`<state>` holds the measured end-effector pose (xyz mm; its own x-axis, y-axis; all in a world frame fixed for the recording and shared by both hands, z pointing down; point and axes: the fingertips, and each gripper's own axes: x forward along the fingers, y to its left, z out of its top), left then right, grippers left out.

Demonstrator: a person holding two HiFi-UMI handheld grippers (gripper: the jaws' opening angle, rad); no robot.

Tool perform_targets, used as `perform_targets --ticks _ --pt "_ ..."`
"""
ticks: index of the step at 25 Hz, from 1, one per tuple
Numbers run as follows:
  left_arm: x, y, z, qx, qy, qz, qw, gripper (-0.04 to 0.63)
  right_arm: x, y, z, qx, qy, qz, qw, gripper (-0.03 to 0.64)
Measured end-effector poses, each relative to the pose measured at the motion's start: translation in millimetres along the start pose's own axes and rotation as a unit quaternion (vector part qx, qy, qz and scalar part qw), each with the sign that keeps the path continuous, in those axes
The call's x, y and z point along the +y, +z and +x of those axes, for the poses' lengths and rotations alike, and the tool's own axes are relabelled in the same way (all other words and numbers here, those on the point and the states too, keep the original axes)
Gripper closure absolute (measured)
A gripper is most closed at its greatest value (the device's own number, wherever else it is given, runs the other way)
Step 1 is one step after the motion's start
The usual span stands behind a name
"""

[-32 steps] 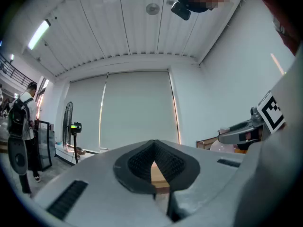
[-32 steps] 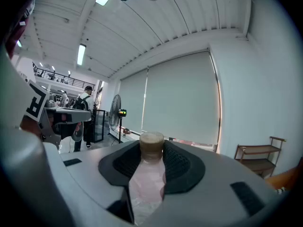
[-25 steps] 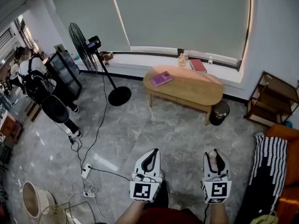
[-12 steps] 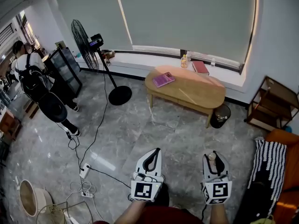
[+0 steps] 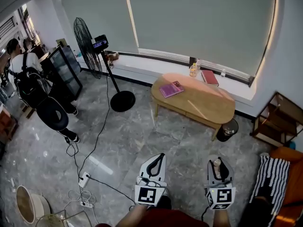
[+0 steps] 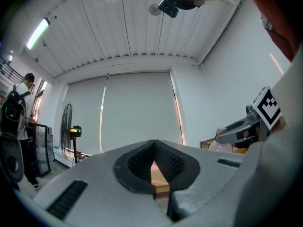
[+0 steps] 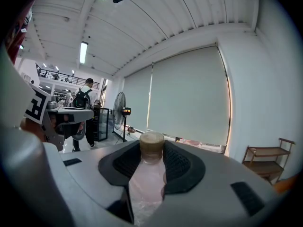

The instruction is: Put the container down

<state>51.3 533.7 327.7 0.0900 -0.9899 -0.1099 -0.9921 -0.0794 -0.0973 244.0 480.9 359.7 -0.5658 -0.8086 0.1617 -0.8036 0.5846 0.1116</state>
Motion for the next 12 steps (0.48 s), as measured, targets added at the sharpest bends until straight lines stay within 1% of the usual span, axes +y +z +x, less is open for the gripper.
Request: perform_targets --ticks 7,12 --pt "61 -13 46 0.004 0.008 -0.022 0.9997 0.589 11 21 75 -0.004 -0.005 -0.002 1.0 0.476" --pt "98 -20 70 -0.005 0.007 -0.021 0.9997 0.589 23 29 117 -0.005 -0.007 -0.006 1.0 0.476"
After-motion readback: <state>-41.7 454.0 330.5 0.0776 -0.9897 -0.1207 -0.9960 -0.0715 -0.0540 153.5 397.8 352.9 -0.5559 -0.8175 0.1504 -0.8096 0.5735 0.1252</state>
